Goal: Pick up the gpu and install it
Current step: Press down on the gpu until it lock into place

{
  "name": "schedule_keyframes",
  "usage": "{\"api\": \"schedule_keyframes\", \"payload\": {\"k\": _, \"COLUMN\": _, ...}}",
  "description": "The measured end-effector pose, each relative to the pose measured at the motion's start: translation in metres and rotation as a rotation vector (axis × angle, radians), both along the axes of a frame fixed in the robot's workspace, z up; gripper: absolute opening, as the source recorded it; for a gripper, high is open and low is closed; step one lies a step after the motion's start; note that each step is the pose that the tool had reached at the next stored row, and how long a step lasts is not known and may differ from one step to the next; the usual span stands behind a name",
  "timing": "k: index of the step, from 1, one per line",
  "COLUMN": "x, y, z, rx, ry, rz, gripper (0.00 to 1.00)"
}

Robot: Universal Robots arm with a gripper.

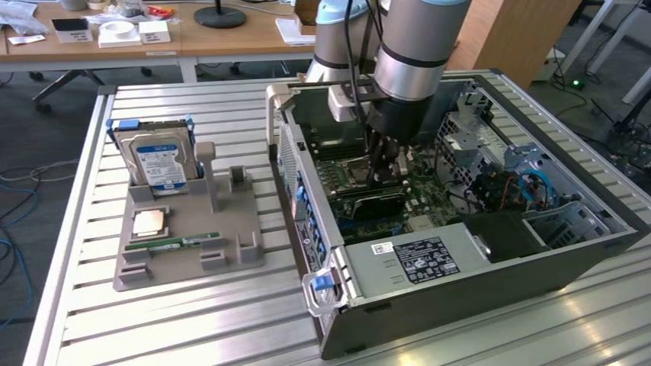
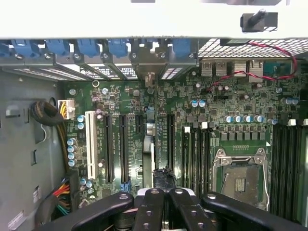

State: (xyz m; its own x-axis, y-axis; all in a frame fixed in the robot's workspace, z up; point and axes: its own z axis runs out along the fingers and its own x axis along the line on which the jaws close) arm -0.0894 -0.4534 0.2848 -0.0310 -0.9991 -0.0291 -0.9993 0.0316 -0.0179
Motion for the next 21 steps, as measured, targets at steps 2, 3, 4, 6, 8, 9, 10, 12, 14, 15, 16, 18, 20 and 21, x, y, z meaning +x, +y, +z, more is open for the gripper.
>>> {"api": "schedule_keyframes", "payload": {"k": 2, "x": 0.000, "y": 0.0002, "z": 0.0018, "rx": -0.0001, "ry": 0.0000, "rz": 0.000, "gripper": 0.11}}
{"api": "schedule_keyframes", "payload": {"k": 3, "x": 0.000, "y": 0.0003, "z": 0.0028, "rx": -0.0001, "ry": 0.0000, "rz": 0.000, "gripper": 0.11}}
{"api": "schedule_keyframes", "payload": {"k": 4, "x": 0.001, "y": 0.0004, "z": 0.0039, "rx": -0.0002, "ry": 0.0000, "rz": 0.000, "gripper": 0.11}}
{"api": "schedule_keyframes", "payload": {"k": 6, "x": 0.001, "y": 0.0008, "z": 0.0064, "rx": -0.0006, "ry": 0.0000, "rz": 0.000, "gripper": 0.11}}
{"api": "schedule_keyframes", "payload": {"k": 8, "x": 0.001, "y": 0.0012, "z": 0.0085, "rx": -0.0011, "ry": 0.0000, "rz": 0.000, "gripper": 0.11}}
{"api": "schedule_keyframes", "payload": {"k": 9, "x": 0.001, "y": 0.0014, "z": 0.0097, "rx": -0.0013, "ry": -0.0001, "rz": 0.000, "gripper": 0.11}}
{"api": "schedule_keyframes", "payload": {"k": 10, "x": 0.002, "y": 0.0016, "z": 0.0112, "rx": -0.0016, "ry": 0.0000, "rz": 0.000, "gripper": 0.11}}
{"api": "schedule_keyframes", "payload": {"k": 12, "x": 0.002, "y": 0.0018, "z": 0.0140, "rx": -0.0024, "ry": 0.0000, "rz": 0.000, "gripper": 0.11}}
{"api": "schedule_keyframes", "payload": {"k": 14, "x": 0.002, "y": 0.0021, "z": 0.0169, "rx": -0.0033, "ry": 0.0000, "rz": 0.000, "gripper": 0.11}}
{"api": "schedule_keyframes", "payload": {"k": 15, "x": 0.003, "y": 0.0021, "z": 0.0179, "rx": -0.0038, "ry": 0.0000, "rz": 0.000, "gripper": 0.11}}
{"api": "schedule_keyframes", "payload": {"k": 16, "x": 0.003, "y": 0.0022, "z": 0.0184, "rx": -0.0039, "ry": 0.0000, "rz": 0.000, "gripper": 0.11}}
{"api": "schedule_keyframes", "payload": {"k": 18, "x": 0.003, "y": 0.0021, "z": 0.0194, "rx": -0.0044, "ry": 0.0000, "rz": 0.000, "gripper": 0.11}}
{"api": "schedule_keyframes", "payload": {"k": 20, "x": 0.003, "y": 0.0022, "z": 0.0218, "rx": -0.0051, "ry": 0.0001, "rz": 0.000, "gripper": 0.11}}
{"api": "schedule_keyframes", "payload": {"k": 21, "x": 0.003, "y": 0.0022, "z": 0.0230, "rx": -0.0054, "ry": 0.0000, "rz": 0.000, "gripper": 0.11}}
